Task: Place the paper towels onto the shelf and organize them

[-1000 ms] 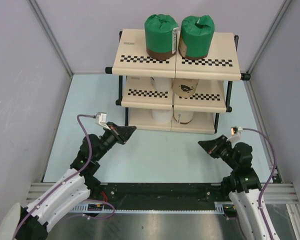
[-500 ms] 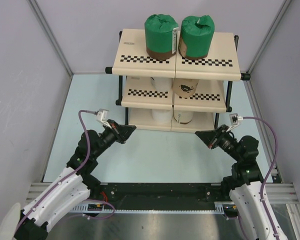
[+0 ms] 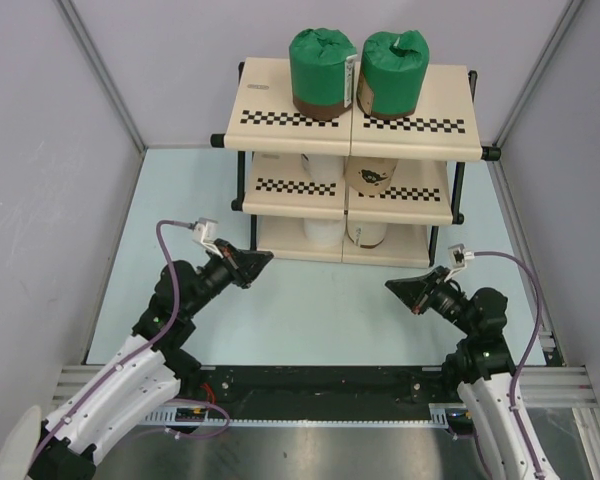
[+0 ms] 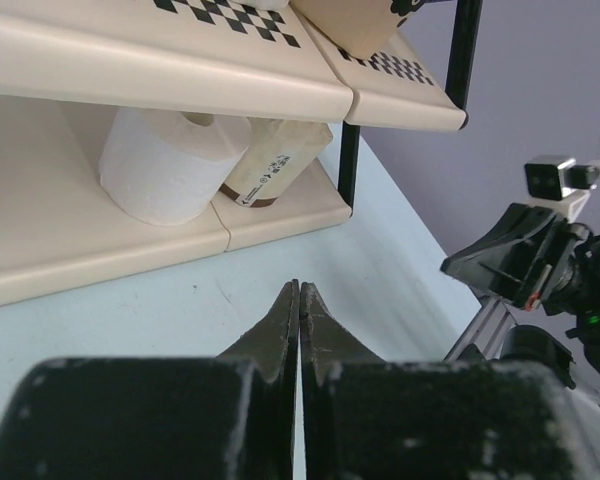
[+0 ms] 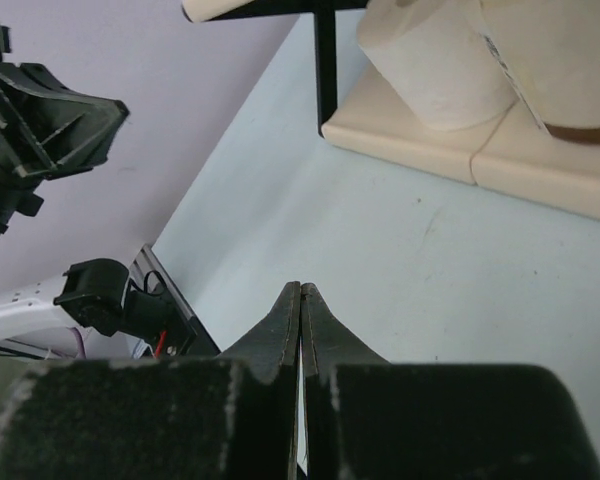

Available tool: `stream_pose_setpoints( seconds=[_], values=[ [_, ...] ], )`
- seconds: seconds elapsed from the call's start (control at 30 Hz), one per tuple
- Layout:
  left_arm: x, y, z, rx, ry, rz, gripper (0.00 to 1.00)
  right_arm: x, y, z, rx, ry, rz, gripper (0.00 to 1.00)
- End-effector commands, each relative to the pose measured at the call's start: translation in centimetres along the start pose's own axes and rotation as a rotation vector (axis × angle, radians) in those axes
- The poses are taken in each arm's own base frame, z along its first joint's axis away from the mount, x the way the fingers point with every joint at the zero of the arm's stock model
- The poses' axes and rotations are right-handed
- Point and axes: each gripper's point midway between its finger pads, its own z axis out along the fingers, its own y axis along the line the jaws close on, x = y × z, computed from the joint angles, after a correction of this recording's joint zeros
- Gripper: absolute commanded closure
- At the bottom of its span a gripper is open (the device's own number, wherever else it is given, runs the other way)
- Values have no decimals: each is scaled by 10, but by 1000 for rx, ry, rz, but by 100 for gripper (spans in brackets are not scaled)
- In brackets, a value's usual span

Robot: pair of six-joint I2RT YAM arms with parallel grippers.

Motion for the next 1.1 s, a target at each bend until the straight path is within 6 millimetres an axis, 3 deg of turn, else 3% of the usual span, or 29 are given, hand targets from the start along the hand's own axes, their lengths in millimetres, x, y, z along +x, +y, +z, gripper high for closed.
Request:
stream_pose_setpoints(
  seconds=[0.0,0.37,0.53,0.63,0.83,0.87,0.93,0.97,1.0,1.03,1.07],
  values=[
    [-3,-7,-2,37,-18,14,100,7,-6,1,-25,-31,51,100],
    [11,6,-3,3,3,-7,100,54,-55,-2,85,6,288,100],
    [16,11,-2,-10,6,-28,100,58,-56,-4,87,27,303,100],
    [17,12,-2,-14,9,-27,100,43,-48,-3,69,2,282,100],
    [12,13,-2,-29,-2,-19,100,-7,-27,2,64,-62,199,100],
    [6,10,0,-26,-17,-15,100,-26,-15,4,52,-86,169,100],
    [-7,5,5,-27,-36,-4,100,-43,-11,8,64,-94,157,100],
    [-31,-10,8,-7,-65,34,99,-56,-4,9,60,-108,141,100],
    [-35,-10,18,-25,-37,47,100,-83,9,12,59,-144,110,100],
    [-46,-17,23,-26,-36,63,100,-96,16,13,69,-152,91,100],
    [-77,-39,25,2,-67,96,100,-111,24,14,69,-168,66,100]
  ],
)
